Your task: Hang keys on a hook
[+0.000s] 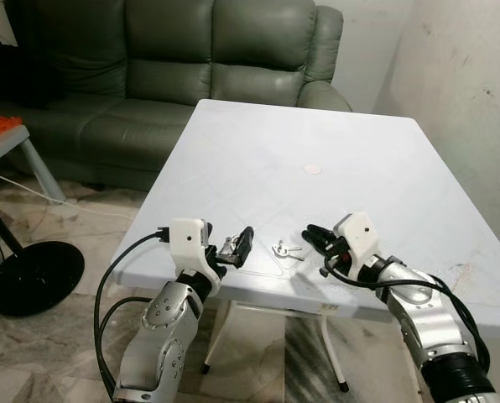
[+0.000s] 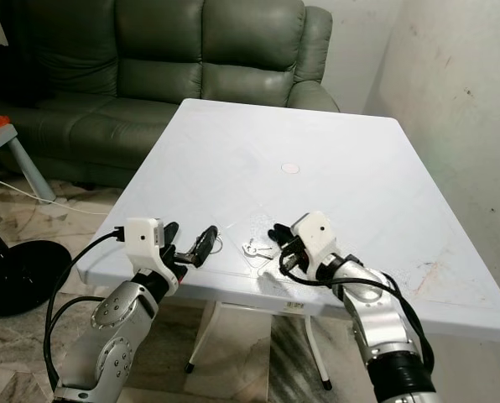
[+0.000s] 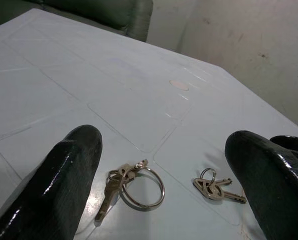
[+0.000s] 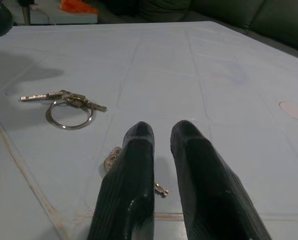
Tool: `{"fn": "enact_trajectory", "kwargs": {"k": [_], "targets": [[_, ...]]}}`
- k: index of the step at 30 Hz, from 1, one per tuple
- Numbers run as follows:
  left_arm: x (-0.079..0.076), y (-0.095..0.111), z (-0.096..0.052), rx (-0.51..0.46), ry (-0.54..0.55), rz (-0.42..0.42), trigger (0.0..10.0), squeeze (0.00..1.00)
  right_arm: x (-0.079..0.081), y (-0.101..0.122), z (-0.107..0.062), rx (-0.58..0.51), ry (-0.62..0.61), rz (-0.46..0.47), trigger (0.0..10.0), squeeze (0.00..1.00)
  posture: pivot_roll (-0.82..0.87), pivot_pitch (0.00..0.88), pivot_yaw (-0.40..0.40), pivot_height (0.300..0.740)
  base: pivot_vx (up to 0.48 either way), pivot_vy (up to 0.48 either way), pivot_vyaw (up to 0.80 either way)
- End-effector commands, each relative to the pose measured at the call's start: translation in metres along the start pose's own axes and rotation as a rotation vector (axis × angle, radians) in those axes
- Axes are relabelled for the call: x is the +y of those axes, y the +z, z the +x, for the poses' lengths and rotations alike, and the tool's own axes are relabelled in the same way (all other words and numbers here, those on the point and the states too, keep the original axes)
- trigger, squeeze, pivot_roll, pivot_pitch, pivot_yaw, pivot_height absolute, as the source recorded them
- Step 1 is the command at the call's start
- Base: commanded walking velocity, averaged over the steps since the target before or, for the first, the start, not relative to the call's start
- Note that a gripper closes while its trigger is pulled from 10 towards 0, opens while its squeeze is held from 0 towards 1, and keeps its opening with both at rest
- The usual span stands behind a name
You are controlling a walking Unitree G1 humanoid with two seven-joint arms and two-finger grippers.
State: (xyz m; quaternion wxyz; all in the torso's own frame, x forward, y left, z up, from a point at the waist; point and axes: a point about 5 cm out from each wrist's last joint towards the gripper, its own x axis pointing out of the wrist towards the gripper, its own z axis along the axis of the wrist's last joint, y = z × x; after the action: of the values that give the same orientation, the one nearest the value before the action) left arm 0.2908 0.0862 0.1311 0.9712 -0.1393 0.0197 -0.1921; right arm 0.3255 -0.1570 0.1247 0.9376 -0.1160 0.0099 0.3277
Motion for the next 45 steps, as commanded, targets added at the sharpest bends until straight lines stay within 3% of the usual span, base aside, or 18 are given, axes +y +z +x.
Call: {"fn": "enact_trajectory", "kwargs": {"k": [1,6,9,10,11,12,18,23,31,45], "targets": [[-0.009,-0.002,0.003,-0.001,-0.016,-0.026,10.0,0.0,0.0,0.002,-0.002,-0.008,-0.01,0.001,10.0,1.0,0.02,0.033,-0.065,0.74,0.0,0.0,0.0],[-0.01,-0.001,0.003,0.006,-0.024,-0.014,10.0,0.0,0.015,-0.005,0.002,0.007,-0.058,0.062,10.0,1.0,0.03,0.028,-0.067,0.74,0.0,0.0,0.0],[-0.01,-0.003,0.002,0.016,-0.026,0.009,10.0,0.0,0.023,-0.008,0.004,0.017,-0.071,0.052,10.0,1.0,0.03,0.02,-0.067,0.74,0.0,0.0,0.0],[-0.01,-0.006,0.001,0.022,-0.024,0.02,10.0,0.0,0.029,-0.012,0.006,0.037,-0.08,0.062,10.0,0.87,0.03,0.02,-0.067,0.74,0.0,0.0,0.0],[-0.01,-0.006,0.001,0.022,-0.024,0.02,10.0,0.0,0.029,-0.012,0.006,0.037,-0.08,0.062,10.0,0.87,0.03,0.02,-0.067,0.74,0.0,0.0,0.0],[-0.008,-0.008,0.0,0.029,-0.017,0.03,10.0,0.0,0.035,-0.012,0.007,0.023,-0.063,0.092,10.0,0.0,0.03,0.017,-0.066,0.74,0.0,0.0,0.0],[-0.009,-0.009,0.001,0.022,-0.023,0.01,10.0,0.0,0.041,-0.014,0.009,0.016,-0.189,0.137,10.0,0.0,0.03,0.009,-0.071,0.74,0.0,0.0,0.0],[-0.005,-0.012,0.002,0.047,0.004,0.041,10.0,0.0,0.039,-0.013,0.009,0.011,-0.282,0.126,10.0,0.0,0.03,0.007,-0.071,0.74,0.0,0.0,0.0],[0.007,-0.013,0.003,0.045,0.066,0.016,10.0,0.0,0.025,-0.012,0.0,-0.033,-0.525,0.279,10.0,0.0,0.02,0.013,-0.061,0.74,0.0,0.0,0.0],[0.02,-0.007,0.006,0.021,0.118,-0.009,10.0,0.0,0.035,-0.019,-0.007,-0.021,-0.609,0.317,10.0,0.0,0.02,0.024,-0.052,0.74,0.0,0.341,0.0]]}}
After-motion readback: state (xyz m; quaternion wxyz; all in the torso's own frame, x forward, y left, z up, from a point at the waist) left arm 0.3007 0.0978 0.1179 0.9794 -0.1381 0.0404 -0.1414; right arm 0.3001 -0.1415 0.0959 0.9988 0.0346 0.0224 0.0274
